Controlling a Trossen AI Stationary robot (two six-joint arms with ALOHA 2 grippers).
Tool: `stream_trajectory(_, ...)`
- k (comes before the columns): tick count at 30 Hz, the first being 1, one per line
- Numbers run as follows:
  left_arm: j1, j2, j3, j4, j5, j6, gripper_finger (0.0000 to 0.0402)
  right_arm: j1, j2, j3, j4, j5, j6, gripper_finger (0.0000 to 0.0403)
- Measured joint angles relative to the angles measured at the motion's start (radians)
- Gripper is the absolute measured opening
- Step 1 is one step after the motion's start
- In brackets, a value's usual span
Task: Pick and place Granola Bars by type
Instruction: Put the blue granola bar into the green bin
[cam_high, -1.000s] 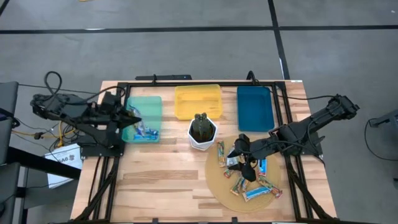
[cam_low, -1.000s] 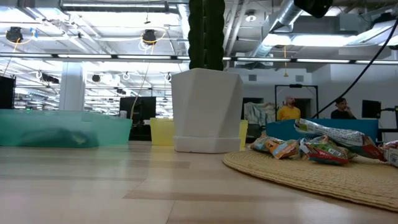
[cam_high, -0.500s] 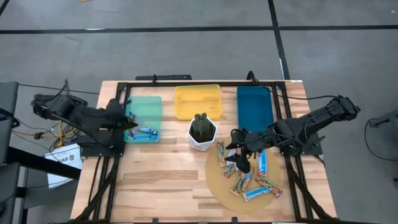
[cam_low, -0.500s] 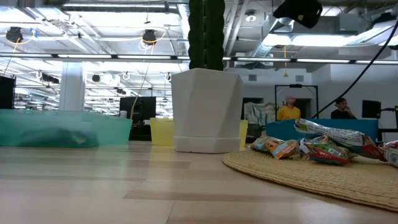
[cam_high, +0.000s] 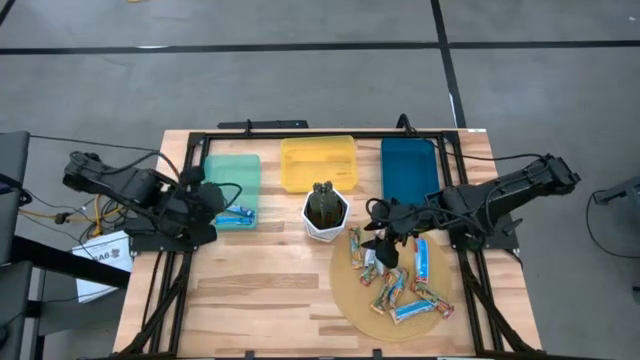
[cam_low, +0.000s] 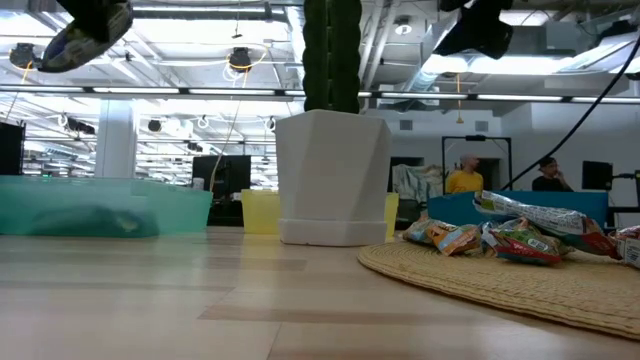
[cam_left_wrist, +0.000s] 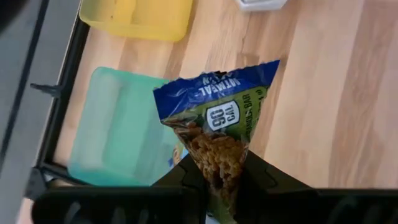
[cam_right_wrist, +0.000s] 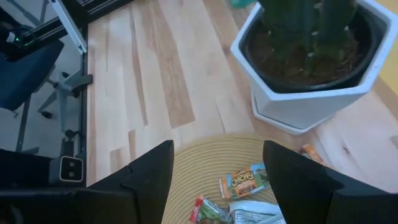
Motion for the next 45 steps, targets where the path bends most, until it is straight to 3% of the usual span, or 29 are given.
stream_trajectory(11, 0.002, 0.015, -0.002, -0.029, -0.001, 0.025, 0.0039, -0.022, 0.0, 0.0, 0.0, 0.001, 0.0, 0.024)
stream_trajectory(20, 0.125, 0.016, -0.154, 0.01, 0.089, 0.149, 0.0039, -0.022, 0.0, 0.0, -0.003, 0.001, 0.0, 0.024)
stream_trajectory(29, 0.274, 0.016, -0.319, 0.23, 0.158, 0.441, 0.0039, -0.022, 0.0, 0.0, -0.004, 0.006, -0.001, 0.024)
stream_trajectory(39, 0.42, 0.018, -0.475, 0.404, 0.23, 0.634, 0.0039, -0.022, 0.0, 0.0, -0.004, 0.006, 0.0, 0.024)
stream_trajectory(45, 0.481, 0.08, -0.471, 0.462, 0.245, 0.725, 0.0039, -0.037, 0.0, 0.0, -0.004, 0.006, 0.0, 0.024)
